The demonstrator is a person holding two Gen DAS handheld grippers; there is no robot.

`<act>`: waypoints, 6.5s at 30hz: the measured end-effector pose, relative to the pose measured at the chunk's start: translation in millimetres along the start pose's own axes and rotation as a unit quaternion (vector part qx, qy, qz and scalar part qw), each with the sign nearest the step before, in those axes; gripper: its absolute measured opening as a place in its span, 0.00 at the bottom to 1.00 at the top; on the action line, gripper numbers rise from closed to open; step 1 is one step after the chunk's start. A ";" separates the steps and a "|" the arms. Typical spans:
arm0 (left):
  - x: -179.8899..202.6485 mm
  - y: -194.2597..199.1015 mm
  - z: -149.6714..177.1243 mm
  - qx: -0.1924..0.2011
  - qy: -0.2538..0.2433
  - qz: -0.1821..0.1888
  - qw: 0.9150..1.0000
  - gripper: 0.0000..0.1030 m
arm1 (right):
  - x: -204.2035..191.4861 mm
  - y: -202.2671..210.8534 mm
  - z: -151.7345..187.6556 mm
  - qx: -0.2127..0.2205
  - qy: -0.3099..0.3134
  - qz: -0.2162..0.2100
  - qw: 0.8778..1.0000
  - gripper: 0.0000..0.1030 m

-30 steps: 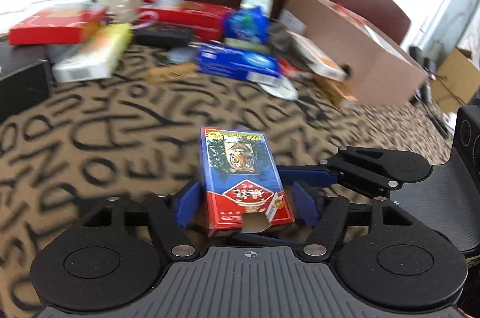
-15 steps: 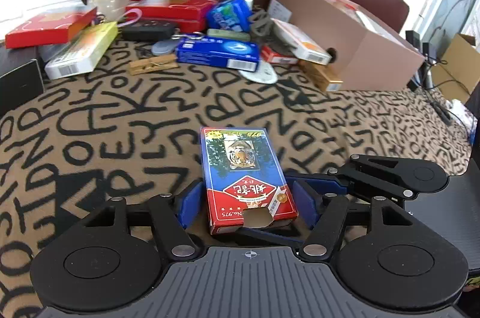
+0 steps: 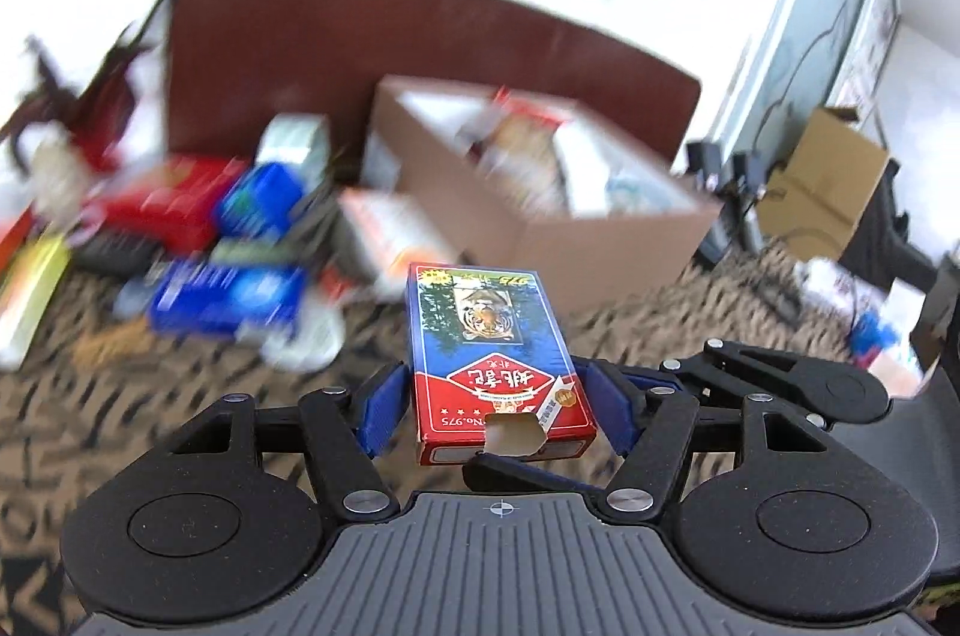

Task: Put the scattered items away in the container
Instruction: 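Close the left gripper on the red-and-blue card box and lift it, then carry the card box over the cardboard box and open the left gripper, then move the left gripper back to the blue tablet box on the table, then grasp the blue tablet box with the left gripper and lift it, then carry the blue tablet box with the left gripper over the cardboard box, then lower the tablet box into the cardboard box and open the left gripper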

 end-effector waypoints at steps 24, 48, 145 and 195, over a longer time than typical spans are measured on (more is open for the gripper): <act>-2.6 -198.7 -150.6 0.047 0.008 0.012 0.999 0.75 | 180.2 -89.9 -119.4 0.029 0.061 0.078 0.995 0.60; -14.1 -128.6 -112.5 0.056 0.027 -0.018 0.998 1.00 | 172.1 -81.7 -108.2 0.002 0.065 0.131 0.989 0.96; -63.7 -10.9 95.8 -0.087 0.070 -0.029 0.993 0.73 | 1.4 -28.7 76.9 -0.109 -0.024 0.027 0.993 0.62; 125.0 -206.7 -95.4 0.023 0.007 0.060 0.998 0.71 | 263.9 26.4 -55.2 0.031 0.004 0.186 0.982 0.61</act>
Point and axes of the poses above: each gripper's, at about its wrist camera, not at the fingertips, and y roughly against the way its jaws point, x to its right, z to its underside, the point moved 9 cm from there along -y, roughly the way its jaws point, and after that the axes turned 7 degrees about x, right-handed, at the moved point
